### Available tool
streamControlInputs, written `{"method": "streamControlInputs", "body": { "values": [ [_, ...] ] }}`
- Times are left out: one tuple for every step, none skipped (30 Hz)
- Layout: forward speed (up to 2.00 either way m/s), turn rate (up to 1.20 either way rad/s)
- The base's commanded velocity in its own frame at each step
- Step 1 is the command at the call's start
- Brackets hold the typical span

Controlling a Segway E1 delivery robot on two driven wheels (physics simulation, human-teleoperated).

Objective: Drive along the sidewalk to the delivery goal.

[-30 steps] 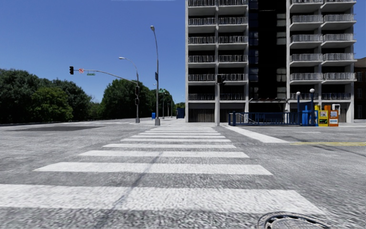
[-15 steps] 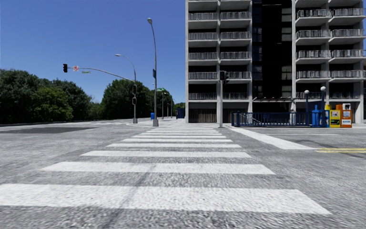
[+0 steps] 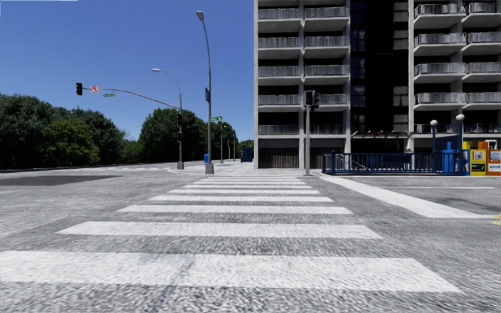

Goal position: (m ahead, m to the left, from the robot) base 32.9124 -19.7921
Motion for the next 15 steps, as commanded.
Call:
{"method": "streamControlInputs", "body": {
  "values": [
    [2.00,0.00],
    [2.00,0.00],
    [2.00,0.00],
    [2.00,0.00],
    [2.00,0.00],
    [2.00,0.00],
    [2.00,0.00],
    [2.00,0.00],
    [2.00,0.00],
    [2.00,0.00],
    [2.00,0.00],
    [2.00,0.00],
    [2.00,0.00],
    [2.00,0.00],
    [2.00,0.00]
  ]
}}
